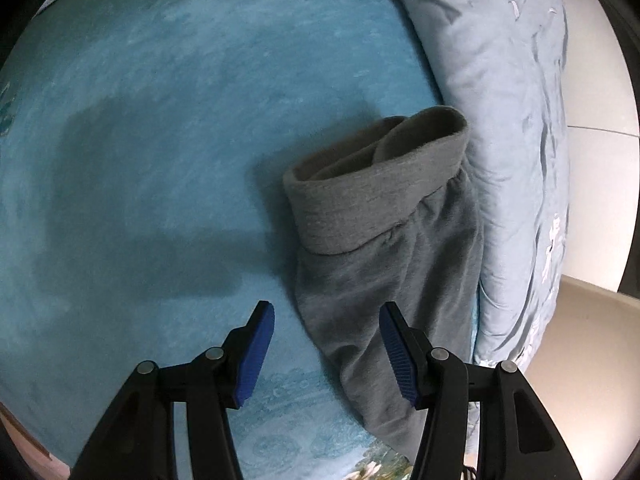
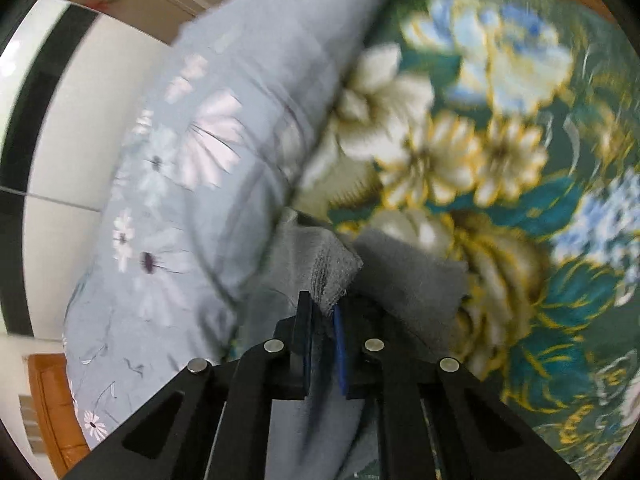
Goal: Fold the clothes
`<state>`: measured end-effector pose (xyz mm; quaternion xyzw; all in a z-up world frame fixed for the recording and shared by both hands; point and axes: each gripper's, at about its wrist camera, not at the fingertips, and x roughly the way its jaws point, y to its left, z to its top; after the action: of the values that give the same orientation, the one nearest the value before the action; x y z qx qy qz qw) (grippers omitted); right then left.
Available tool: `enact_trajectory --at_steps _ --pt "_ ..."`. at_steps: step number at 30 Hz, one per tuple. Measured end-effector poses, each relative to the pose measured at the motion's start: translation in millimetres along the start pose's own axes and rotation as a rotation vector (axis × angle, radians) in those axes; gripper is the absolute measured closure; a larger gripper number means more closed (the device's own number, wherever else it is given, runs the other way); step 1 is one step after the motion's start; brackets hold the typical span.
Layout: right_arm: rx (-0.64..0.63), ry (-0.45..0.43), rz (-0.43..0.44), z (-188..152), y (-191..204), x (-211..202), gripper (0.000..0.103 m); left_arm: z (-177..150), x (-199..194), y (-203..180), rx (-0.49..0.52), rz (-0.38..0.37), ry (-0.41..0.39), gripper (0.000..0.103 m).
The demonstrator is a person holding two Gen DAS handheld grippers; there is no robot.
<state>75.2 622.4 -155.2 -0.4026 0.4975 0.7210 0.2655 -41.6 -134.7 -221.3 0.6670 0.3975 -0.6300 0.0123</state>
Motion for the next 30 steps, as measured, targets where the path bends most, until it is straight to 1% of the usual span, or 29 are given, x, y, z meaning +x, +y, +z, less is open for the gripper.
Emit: enact_trajectory --at_steps 1,2,4,5,6,8,9,10,11,13,14,15,19,21,25,28,30 --pt "-0.015 -0.019 0.001 -1.0 0.9 -10.6 0.093 0.7 0.0 -1.5 0.008 0.000 0.000 0.044" --pt "-0.036 -0.019 -0.011 -3.0 0.5 -13.0 0.093 1.3 1.0 -2.5 0.014 0.002 0.000 0.042" --pt "-0.062 0.038 -0.086 -11.1 -8.0 8.8 0.093 2.6 4.3 -3.8 0.019 0.008 0.003 0.041" --pt "-0.047 0.071 -0.118 -13.2 -17.5 20.5 0.093 3.2 6.3 -3.9 0.014 0.013 0.004 0.041" --pt "-0.015 0.089 -0.125 -13.4 -26.0 28.7 0.092 3.7 8.4 -4.0 0.010 0.018 0.005 0.041" --pt "0.053 0.087 -0.101 -13.4 -39.1 32.7 0.089 4.8 9.6 -4.6 -0.001 0.007 0.001 0.041" --pt "0.073 0.074 -0.082 -13.8 -44.3 30.4 0.084 5.9 9.5 -5.8 -0.001 0.002 -0.005 0.041" --pt "0.077 0.067 -0.078 -14.2 -47.5 28.5 0.075 7.3 9.3 -7.1 0.001 -0.001 -0.011 0.041" --pt "0.062 0.068 -0.092 -14.7 -48.4 27.2 0.070 8.7 9.1 -8.5 0.004 -0.005 -0.017 0.041" --pt "0.030 0.074 -0.112 -15.1 -51.1 24.6 0.068 12.2 9.7 -9.0 -0.003 -0.015 -0.026 0.041" --pt "0.015 0.083 -0.114 -14.3 -53.4 24.2 0.063 13.8 10.0 -8.5 -0.010 -0.023 -0.033 0.041" --pt "0.007 0.088 -0.123 -13.8 -55.9 26.2 0.061 15.3 9.8 -7.3 -0.022 -0.034 -0.044 0.041" --pt "0.018 0.099 -0.146 -15.3 -68.1 39.9 0.058 21.9 12.0 2.2 -0.092 -0.071 -0.096 0.040" --pt "0.040 0.102 -0.137 -15.8 -73.2 45.7 0.056 24.1 16.8 7.7 -0.126 -0.086 -0.103 0.039" --pt "0.079 0.100 -0.129 -14.7 -81.5 56.4 0.056 26.2 28.4 11.2 -0.152 -0.084 -0.106 0.039" --pt "0.144 0.090 -0.102 -13.8 -89.6 60.0 0.056 28.7 35.5 13.8 -0.164 -0.077 -0.113 0.039" --pt "0.162 0.084 -0.089 -13.9 -92.4 60.2 0.055 29.8 38.6 17.8 -0.189 -0.087 -0.120 0.039"
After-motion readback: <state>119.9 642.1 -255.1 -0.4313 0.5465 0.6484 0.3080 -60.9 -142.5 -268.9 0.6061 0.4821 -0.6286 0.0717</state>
